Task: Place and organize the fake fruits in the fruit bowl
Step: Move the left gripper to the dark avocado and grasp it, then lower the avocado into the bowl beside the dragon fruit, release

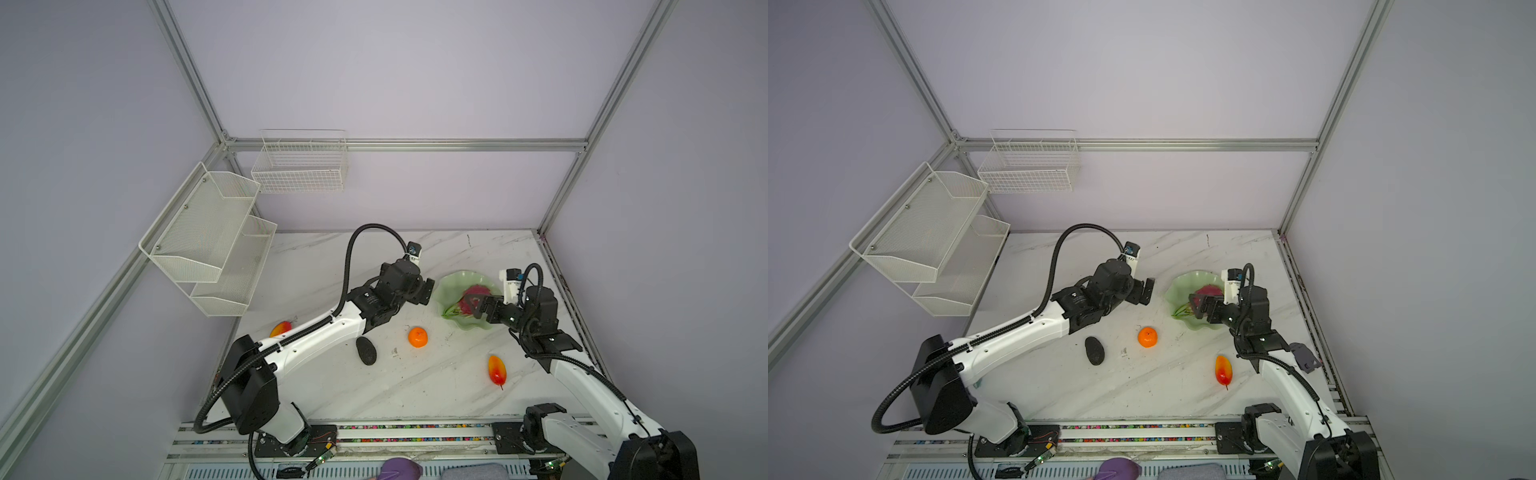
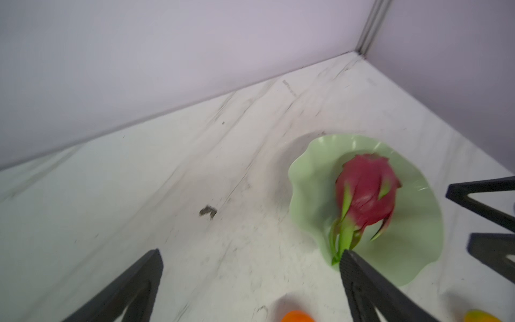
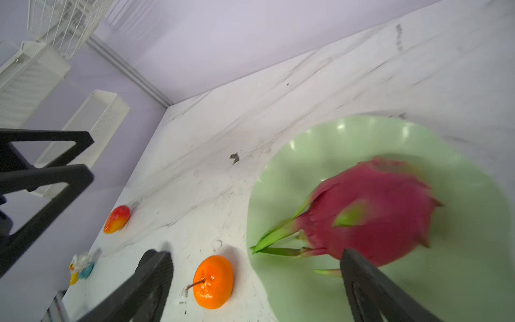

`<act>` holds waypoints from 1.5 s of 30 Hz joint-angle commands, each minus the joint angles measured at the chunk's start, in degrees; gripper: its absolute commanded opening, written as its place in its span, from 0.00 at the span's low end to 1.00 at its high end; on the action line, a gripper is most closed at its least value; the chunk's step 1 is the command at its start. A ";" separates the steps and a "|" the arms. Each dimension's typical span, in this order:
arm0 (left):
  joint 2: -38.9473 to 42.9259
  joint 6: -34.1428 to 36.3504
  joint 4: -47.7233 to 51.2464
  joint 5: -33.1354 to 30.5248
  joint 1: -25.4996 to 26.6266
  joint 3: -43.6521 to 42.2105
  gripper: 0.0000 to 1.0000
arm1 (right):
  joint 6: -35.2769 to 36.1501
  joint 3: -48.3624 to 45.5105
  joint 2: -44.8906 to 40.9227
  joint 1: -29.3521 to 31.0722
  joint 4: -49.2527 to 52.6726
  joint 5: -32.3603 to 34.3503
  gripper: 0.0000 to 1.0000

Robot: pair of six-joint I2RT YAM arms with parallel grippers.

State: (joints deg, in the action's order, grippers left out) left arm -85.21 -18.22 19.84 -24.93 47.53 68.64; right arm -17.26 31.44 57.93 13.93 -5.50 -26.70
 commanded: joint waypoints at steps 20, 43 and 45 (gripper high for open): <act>13.80 -36.61 13.66 2.48 -0.03 -29.58 0.87 | 2.28 4.97 16.53 28.25 -15.37 1.39 0.97; 3.65 -35.00 7.17 1.02 -1.21 -25.84 0.46 | 0.70 4.66 14.06 27.48 -10.22 8.77 0.97; 3.70 -32.32 7.82 0.58 -1.17 -23.81 0.44 | -0.24 5.29 13.43 25.53 -9.18 8.63 0.97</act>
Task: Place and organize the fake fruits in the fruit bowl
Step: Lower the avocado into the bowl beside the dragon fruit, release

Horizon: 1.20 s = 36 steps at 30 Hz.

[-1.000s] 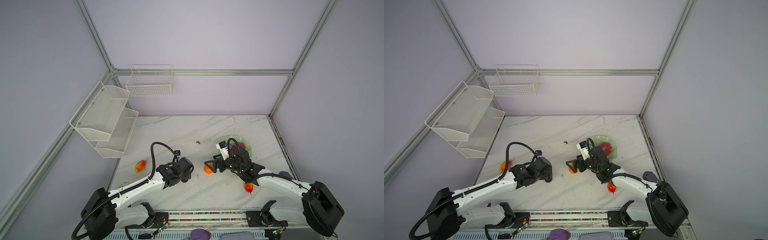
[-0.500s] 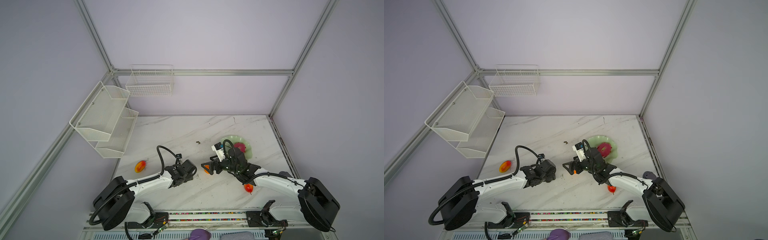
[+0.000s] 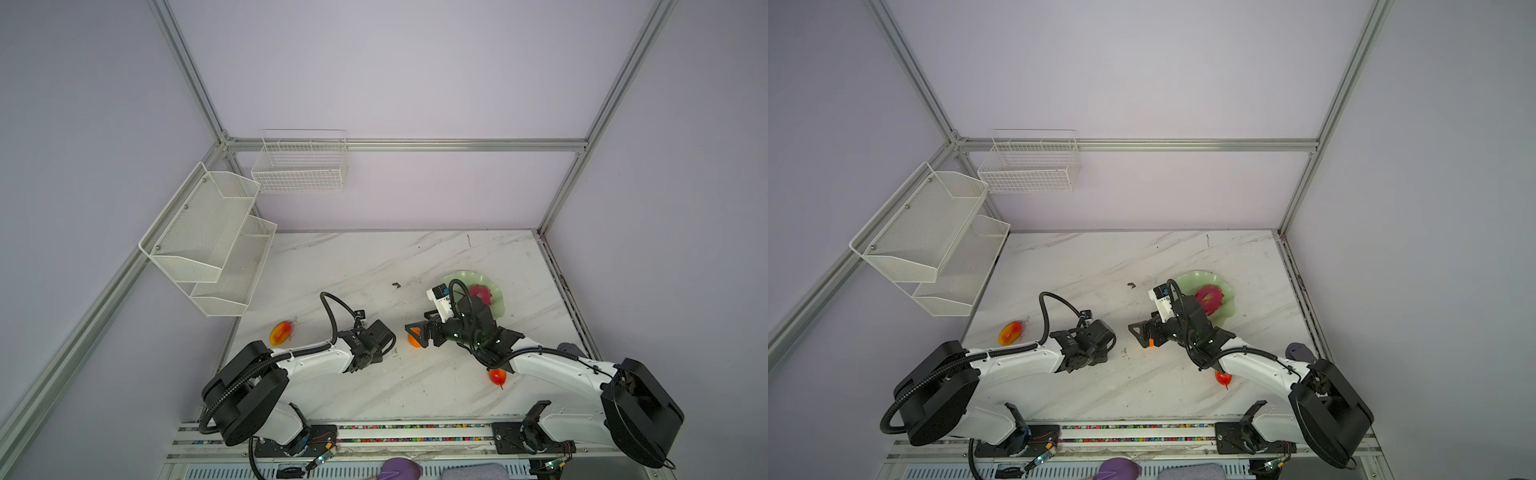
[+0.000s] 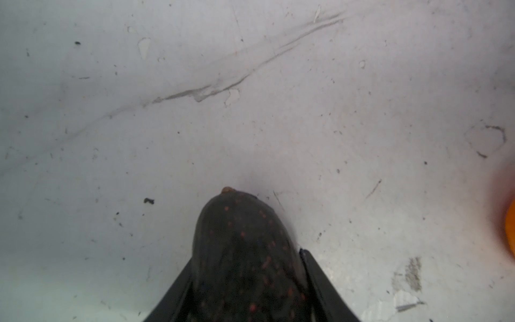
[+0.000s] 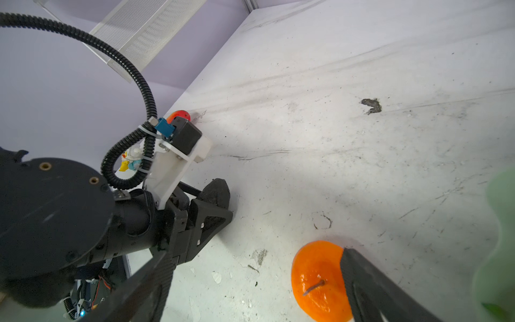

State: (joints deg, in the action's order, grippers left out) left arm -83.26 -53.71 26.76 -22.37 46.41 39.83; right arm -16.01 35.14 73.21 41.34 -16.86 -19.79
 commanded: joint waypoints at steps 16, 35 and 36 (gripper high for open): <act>-23.59 46.49 -15.43 27.04 -2.29 49.56 0.43 | -12.18 -7.50 -19.42 -27.76 4.12 -7.13 0.97; -45.41 49.37 -10.19 30.31 -2.21 70.78 0.57 | -10.72 -7.75 -24.70 -28.39 9.83 -5.32 0.97; -45.28 49.54 -10.34 30.59 -2.22 70.44 0.59 | -10.63 -7.85 -24.69 -28.42 9.75 -5.39 0.97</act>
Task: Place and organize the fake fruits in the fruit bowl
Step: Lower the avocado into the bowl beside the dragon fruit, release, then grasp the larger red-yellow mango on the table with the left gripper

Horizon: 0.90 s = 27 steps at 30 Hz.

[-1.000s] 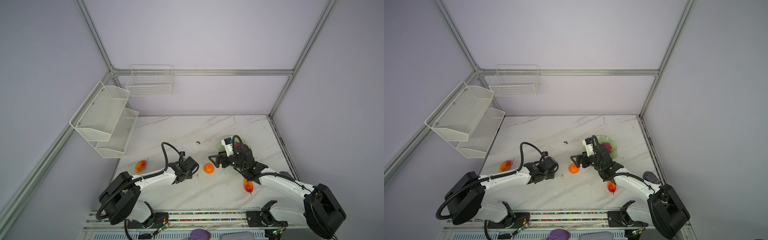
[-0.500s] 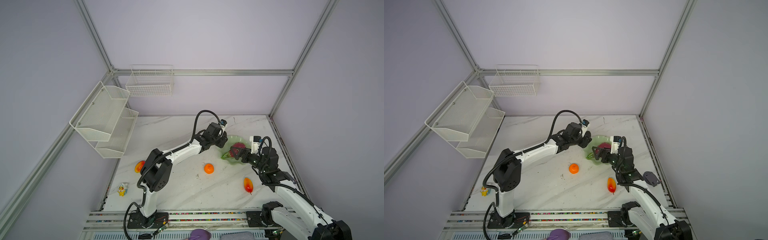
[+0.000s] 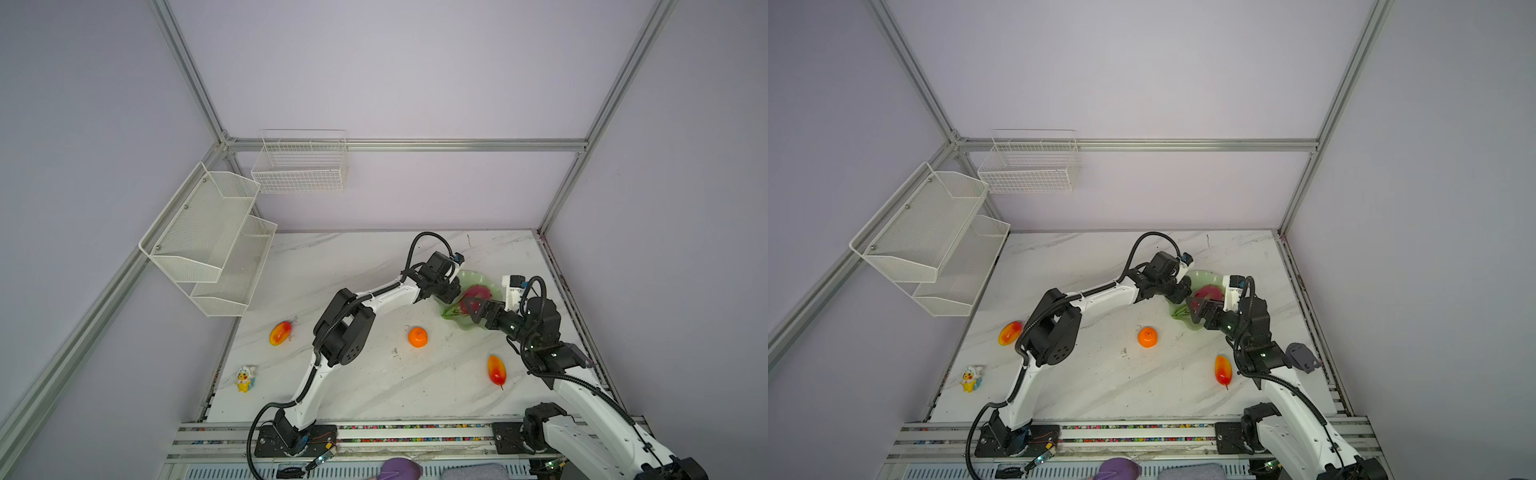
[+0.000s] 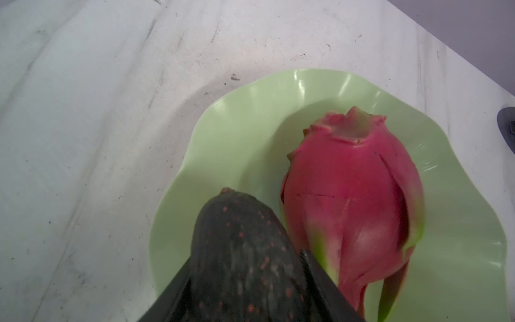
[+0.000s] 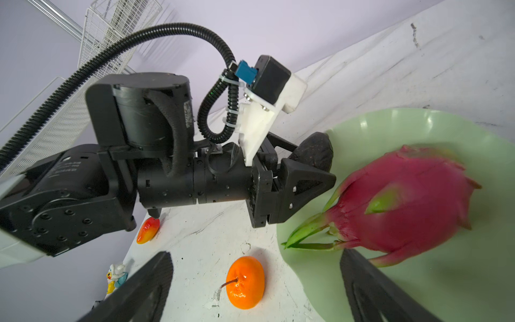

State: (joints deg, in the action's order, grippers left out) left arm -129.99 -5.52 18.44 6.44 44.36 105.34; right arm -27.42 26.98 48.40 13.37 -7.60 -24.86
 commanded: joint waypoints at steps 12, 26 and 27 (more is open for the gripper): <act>8.31 1.13 -4.39 1.92 -0.13 -0.81 0.66 | 1.39 0.74 -0.27 -0.40 1.49 1.30 0.97; 47.97 -20.87 10.51 -29.47 -23.29 -43.50 0.71 | 9.24 14.58 24.65 24.92 -8.87 10.03 0.97; 50.69 -21.63 11.51 -30.08 -26.09 -46.36 0.72 | 8.06 14.90 27.62 26.81 -12.23 8.23 0.97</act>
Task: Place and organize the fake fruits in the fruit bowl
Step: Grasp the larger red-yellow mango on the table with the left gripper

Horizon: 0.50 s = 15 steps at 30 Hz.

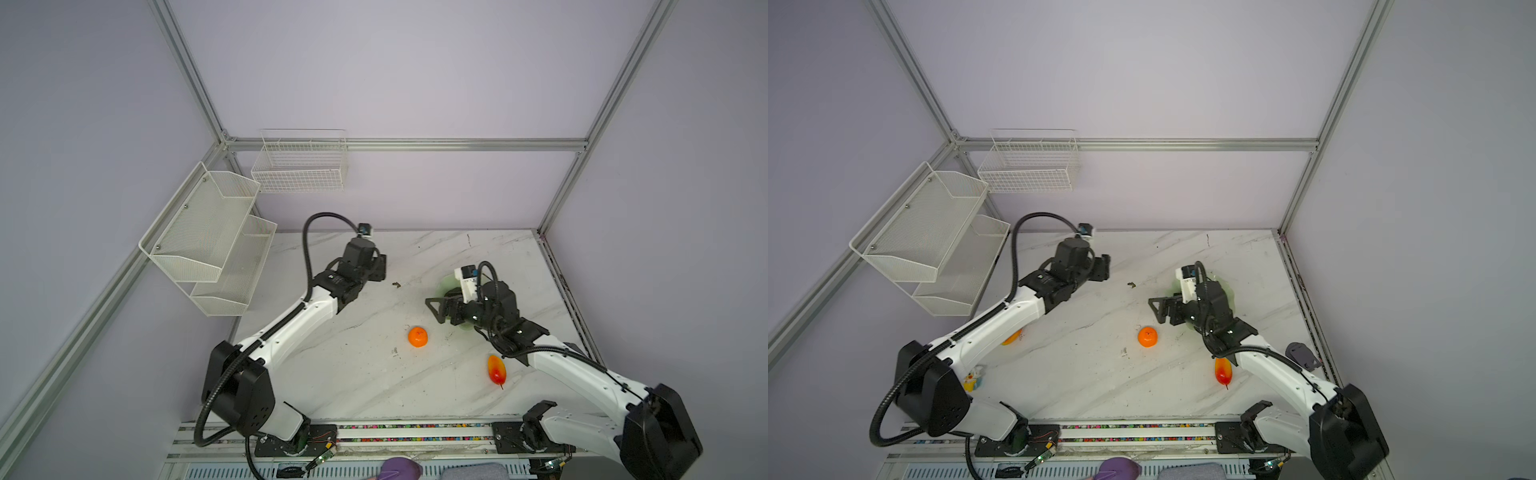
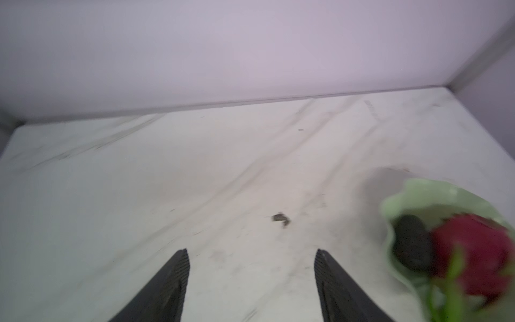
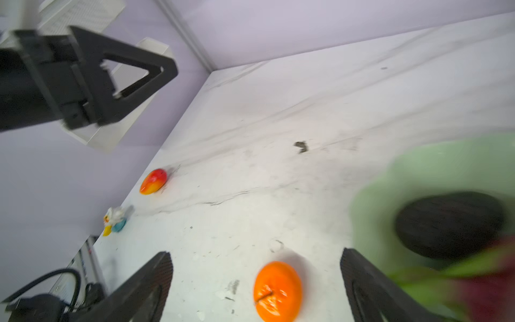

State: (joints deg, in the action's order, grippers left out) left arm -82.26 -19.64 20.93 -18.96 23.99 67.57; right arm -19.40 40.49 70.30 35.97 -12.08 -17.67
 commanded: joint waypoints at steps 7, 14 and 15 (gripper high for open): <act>8.77 -9.80 13.63 -6.99 -18.96 -17.49 0.87 | -2.44 1.98 15.05 12.76 -18.86 -2.54 0.97; 2.14 -8.04 16.76 -8.53 -23.85 -16.66 0.89 | -0.46 0.90 15.34 12.73 -17.08 -2.33 0.97; 1.76 -7.55 16.76 -8.81 -24.26 -16.28 0.89 | -0.43 0.44 15.24 12.81 -17.11 -2.60 0.97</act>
State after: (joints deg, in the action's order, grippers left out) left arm -79.07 -27.88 36.36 -25.41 0.64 51.46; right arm -20.49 41.56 86.46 48.80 -26.72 -19.92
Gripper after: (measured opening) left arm 0.889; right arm 0.974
